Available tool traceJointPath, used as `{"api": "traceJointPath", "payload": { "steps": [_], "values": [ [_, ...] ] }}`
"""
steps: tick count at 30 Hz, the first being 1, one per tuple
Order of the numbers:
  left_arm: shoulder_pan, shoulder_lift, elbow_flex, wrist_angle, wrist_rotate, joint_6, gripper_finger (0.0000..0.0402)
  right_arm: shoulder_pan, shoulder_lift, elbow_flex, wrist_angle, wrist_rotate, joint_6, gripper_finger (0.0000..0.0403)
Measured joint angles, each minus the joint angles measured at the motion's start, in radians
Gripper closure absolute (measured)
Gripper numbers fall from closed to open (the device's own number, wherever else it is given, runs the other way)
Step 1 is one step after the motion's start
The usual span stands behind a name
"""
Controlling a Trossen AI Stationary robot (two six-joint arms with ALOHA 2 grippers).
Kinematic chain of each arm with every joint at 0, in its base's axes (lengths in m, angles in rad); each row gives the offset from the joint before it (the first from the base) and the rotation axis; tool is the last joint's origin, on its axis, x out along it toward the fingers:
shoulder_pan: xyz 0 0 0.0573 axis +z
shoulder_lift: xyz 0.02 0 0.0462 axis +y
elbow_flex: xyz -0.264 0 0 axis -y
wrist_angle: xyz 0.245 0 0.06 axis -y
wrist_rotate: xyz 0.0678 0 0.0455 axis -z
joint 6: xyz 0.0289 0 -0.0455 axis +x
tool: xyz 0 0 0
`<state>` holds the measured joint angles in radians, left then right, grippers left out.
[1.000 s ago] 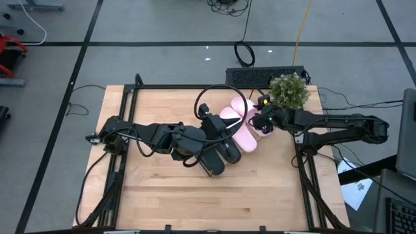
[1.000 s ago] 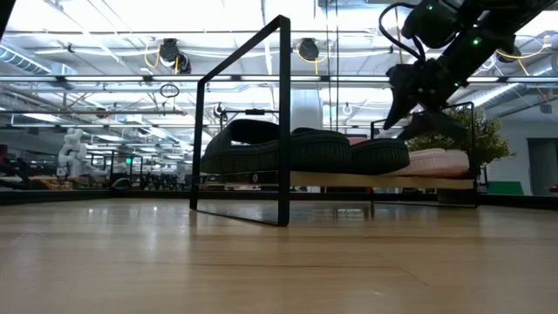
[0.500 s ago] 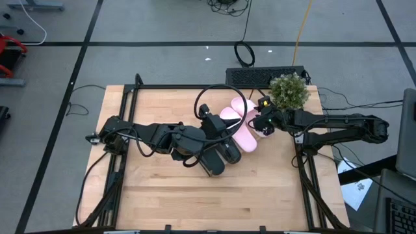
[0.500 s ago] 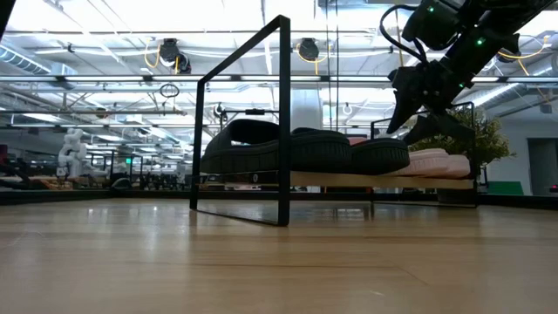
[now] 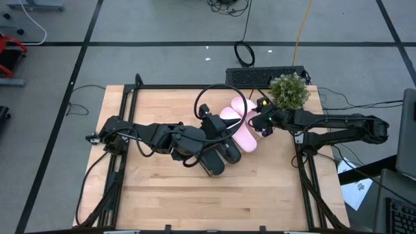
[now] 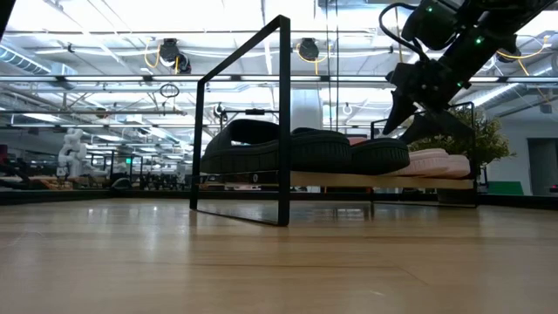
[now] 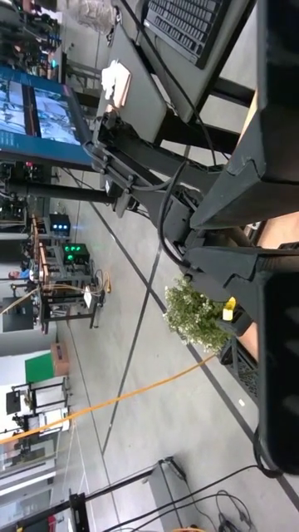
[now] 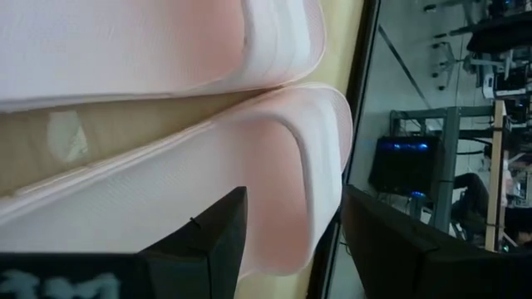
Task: Pick and place slides into the shelf
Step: Put the pink slipper on the shelf
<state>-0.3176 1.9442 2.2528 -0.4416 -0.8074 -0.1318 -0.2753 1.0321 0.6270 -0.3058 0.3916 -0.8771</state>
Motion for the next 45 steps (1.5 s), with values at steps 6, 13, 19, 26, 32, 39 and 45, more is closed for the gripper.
{"api": "traceJointPath", "payload": {
  "steps": [6,13,19,26,32,39,45],
  "values": [
    [0.000,0.000,0.000,0.000,0.000,0.000,0.0355,-0.012,0.000,0.000,0.003,-0.002,-0.002,0.0220],
    [0.000,0.000,0.000,0.000,0.000,-0.002,0.0355,-0.018,0.043,0.000,0.057,-0.004,-0.002,0.0261],
    [0.000,0.000,0.000,0.000,-0.001,-0.002,0.0355,-0.018,0.083,0.000,0.060,-0.003,-0.010,0.0305],
    [0.000,0.000,0.000,-0.001,-0.001,0.012,0.0355,-0.018,0.087,0.000,0.080,0.000,-0.006,0.0354],
    [0.002,0.000,0.000,-0.001,-0.005,0.022,0.0355,-0.018,0.087,0.000,0.084,0.001,0.000,0.0398],
    [0.002,0.000,0.000,-0.001,-0.005,0.023,0.0355,-0.018,0.087,0.000,0.095,0.011,0.001,0.0402],
    [0.002,0.000,0.000,-0.001,-0.005,0.023,0.0355,-0.018,0.087,0.000,0.096,0.050,-0.003,0.0402]
  ]
}}
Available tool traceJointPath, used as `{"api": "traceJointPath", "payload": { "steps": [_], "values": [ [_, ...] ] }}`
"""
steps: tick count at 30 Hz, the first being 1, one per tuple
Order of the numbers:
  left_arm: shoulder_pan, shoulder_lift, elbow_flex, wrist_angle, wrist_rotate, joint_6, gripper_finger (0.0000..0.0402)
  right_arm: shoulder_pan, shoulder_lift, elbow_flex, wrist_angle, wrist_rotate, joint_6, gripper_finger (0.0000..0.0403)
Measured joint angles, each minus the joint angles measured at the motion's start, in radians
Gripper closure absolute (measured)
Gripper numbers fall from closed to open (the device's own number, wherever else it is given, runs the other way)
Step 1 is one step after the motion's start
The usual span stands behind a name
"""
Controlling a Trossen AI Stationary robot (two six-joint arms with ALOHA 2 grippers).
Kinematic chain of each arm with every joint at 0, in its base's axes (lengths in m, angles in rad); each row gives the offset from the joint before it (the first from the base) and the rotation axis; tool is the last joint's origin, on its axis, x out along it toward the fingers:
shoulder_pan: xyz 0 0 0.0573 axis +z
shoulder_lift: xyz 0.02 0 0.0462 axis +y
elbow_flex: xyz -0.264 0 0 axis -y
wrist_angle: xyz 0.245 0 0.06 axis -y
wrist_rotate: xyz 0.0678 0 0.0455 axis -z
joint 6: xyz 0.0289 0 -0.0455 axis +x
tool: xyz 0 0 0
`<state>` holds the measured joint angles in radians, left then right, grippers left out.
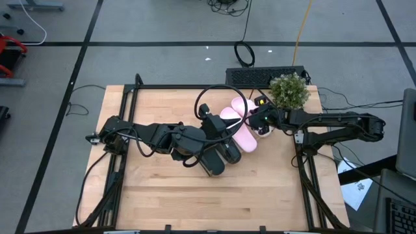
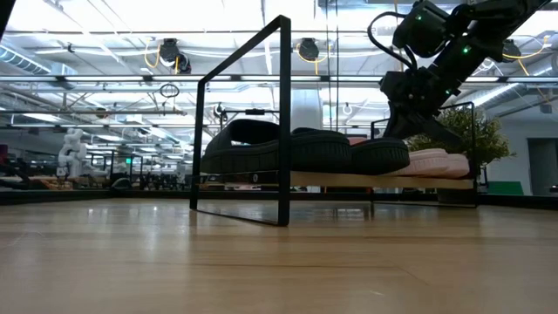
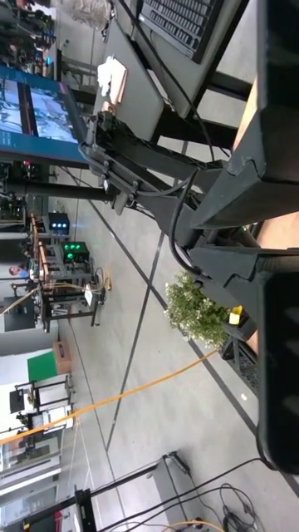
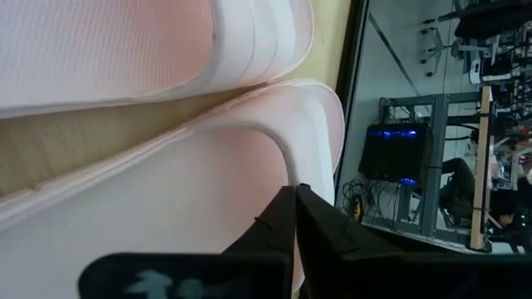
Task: Pick and place slides into the shelf
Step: Put the pink slipper on the shelf
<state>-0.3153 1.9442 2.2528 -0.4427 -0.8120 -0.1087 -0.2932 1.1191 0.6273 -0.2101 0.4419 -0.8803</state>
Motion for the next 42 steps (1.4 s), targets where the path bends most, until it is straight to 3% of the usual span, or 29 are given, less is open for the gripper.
{"api": "traceJointPath", "payload": {
  "steps": [19,28,42],
  "values": [
    [0.005,0.000,0.000,0.012,0.000,-0.004,0.0355,0.001,-0.087,0.000,-0.090,0.006,0.008,0.0403],
    [0.008,0.000,0.000,0.027,0.000,0.002,0.0355,0.002,-0.087,0.000,-0.086,-0.062,0.051,0.0399],
    [0.008,0.000,0.000,0.027,0.000,0.006,0.0355,0.020,-0.073,0.000,-0.052,-0.080,0.003,0.0267]
  ]
}}
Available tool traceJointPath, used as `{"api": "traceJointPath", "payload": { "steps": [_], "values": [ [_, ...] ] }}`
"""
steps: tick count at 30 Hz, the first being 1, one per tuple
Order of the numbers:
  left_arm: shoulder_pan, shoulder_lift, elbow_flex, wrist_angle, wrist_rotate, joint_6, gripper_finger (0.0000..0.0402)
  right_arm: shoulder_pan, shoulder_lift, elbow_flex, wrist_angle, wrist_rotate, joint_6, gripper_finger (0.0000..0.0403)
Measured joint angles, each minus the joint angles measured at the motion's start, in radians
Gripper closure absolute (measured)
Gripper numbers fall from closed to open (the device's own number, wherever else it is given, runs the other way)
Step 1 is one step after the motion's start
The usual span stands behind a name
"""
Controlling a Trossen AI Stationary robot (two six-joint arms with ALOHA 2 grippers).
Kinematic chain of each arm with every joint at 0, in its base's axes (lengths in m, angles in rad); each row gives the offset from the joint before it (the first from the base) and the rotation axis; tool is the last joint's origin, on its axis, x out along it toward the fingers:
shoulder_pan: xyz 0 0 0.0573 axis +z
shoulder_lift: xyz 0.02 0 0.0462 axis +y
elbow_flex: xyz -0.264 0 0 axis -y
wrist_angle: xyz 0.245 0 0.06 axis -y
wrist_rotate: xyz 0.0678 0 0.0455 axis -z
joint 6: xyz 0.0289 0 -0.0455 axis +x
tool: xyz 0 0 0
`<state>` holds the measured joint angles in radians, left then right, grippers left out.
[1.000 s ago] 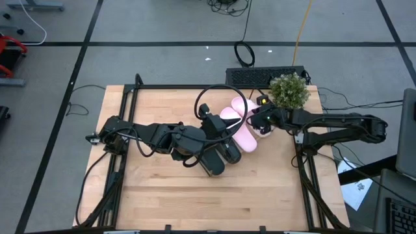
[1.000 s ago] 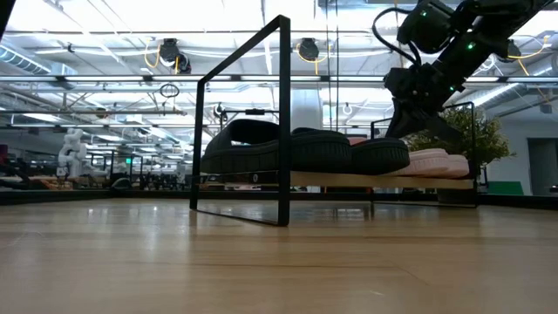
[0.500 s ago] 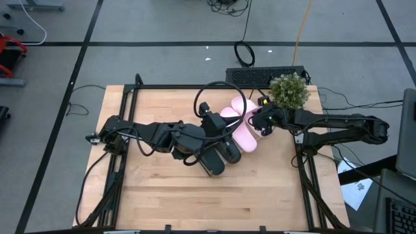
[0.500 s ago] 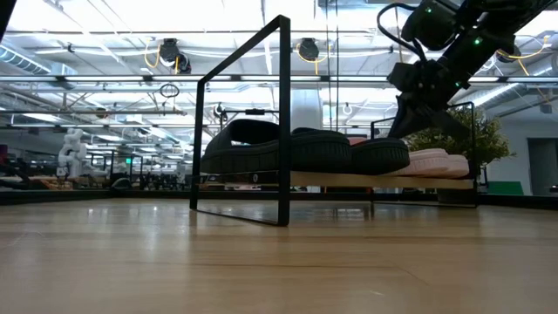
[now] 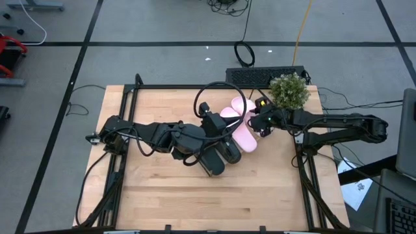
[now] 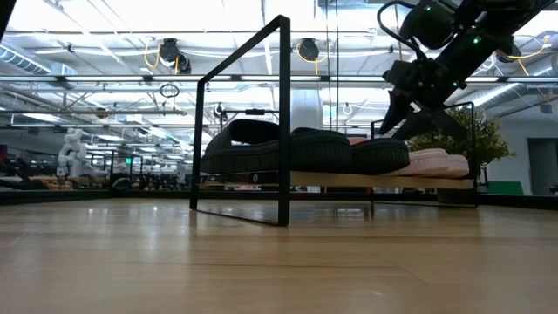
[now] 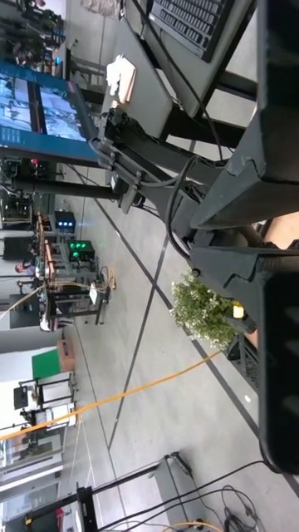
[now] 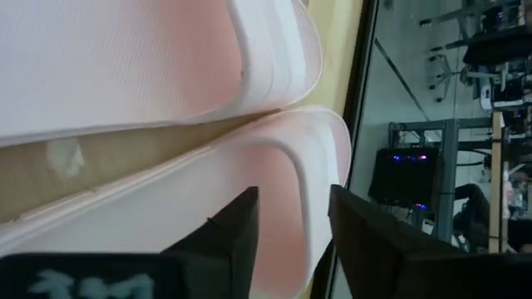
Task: Pick and place slides into the shelf
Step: Put the pink slipper on the shelf
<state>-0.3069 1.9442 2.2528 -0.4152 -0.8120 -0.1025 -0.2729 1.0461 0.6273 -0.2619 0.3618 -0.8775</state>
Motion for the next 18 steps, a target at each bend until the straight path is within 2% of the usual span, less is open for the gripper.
{"api": "traceJointPath", "payload": {
  "steps": [5,8,13,18],
  "values": [
    [0.000,0.000,0.000,0.000,0.000,0.003,0.0355,0.000,0.066,0.000,0.037,0.001,-0.029,0.0254],
    [0.000,0.000,0.000,-0.001,0.000,0.003,0.0355,0.000,0.111,0.000,0.088,0.013,-0.038,0.0262],
    [0.000,0.000,0.000,-0.003,0.000,0.003,0.0355,0.000,0.147,0.000,0.150,0.103,-0.093,0.0279],
    [0.000,0.000,0.000,-0.003,0.001,0.020,0.0355,0.000,0.147,0.000,0.146,0.107,-0.084,0.0290]
  ]
}}
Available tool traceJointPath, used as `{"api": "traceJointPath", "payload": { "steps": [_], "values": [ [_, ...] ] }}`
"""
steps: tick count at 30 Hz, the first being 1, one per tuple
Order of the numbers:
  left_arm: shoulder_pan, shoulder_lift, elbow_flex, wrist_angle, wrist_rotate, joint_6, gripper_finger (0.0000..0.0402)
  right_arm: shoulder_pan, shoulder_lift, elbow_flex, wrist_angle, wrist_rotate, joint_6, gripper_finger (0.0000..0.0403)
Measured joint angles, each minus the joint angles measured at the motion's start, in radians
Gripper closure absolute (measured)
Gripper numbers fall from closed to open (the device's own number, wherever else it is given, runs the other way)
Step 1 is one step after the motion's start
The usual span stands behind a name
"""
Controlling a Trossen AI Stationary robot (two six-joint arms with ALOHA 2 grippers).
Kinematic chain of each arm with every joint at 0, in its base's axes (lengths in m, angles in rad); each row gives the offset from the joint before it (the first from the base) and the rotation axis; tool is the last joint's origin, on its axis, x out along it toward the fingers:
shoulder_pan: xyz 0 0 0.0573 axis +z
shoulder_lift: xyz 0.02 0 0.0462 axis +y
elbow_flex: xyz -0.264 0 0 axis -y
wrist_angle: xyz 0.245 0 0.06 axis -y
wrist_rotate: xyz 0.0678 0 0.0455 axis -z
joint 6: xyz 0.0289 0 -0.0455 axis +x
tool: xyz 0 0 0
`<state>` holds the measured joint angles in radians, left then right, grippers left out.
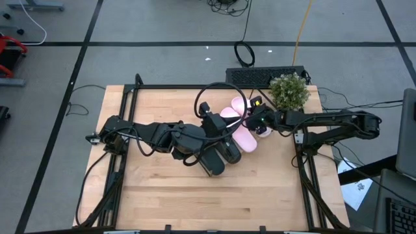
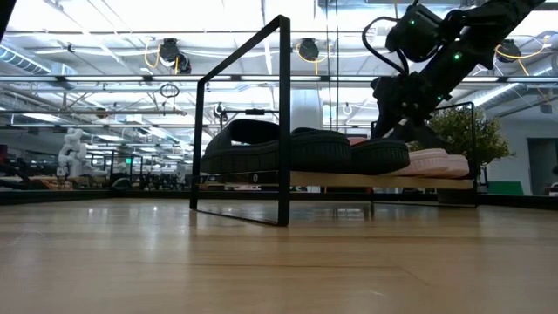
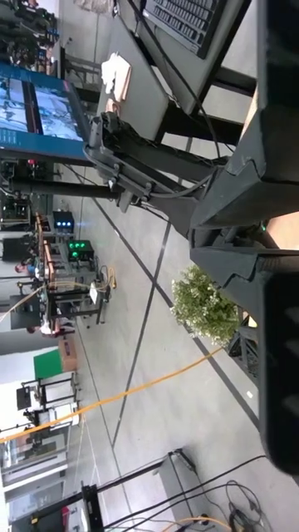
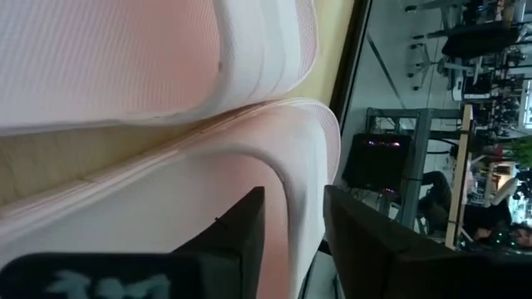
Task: Pick and place slides into the shelf
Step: Put the pink slipper on the shelf
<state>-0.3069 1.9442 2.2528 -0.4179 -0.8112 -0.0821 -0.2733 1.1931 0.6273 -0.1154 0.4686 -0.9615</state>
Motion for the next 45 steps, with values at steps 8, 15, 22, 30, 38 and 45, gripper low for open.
{"api": "traceJointPath", "payload": {
  "steps": [8,15,22,30,38,45],
  "values": [
    [0.000,0.000,0.000,0.001,0.000,0.008,0.0355,-0.018,0.000,0.000,0.000,-0.016,0.006,0.0301],
    [0.000,0.000,0.000,0.001,0.000,0.009,0.0355,-0.041,0.000,0.000,0.000,-0.029,0.010,0.0302],
    [0.000,0.000,0.000,0.002,0.000,0.008,0.0355,-0.055,0.000,0.000,0.004,-0.067,0.036,0.0337],
    [0.000,0.000,0.000,0.002,0.002,-0.001,0.0355,-0.055,0.000,0.000,0.009,-0.073,0.034,0.0396],
    [0.000,0.000,0.000,0.003,0.005,-0.001,0.0355,-0.055,0.001,0.000,0.027,-0.078,0.041,0.0373],
    [0.000,0.000,0.000,0.003,0.004,-0.001,0.0355,-0.055,0.001,0.000,0.021,-0.053,0.032,0.0396]
  ]
}}
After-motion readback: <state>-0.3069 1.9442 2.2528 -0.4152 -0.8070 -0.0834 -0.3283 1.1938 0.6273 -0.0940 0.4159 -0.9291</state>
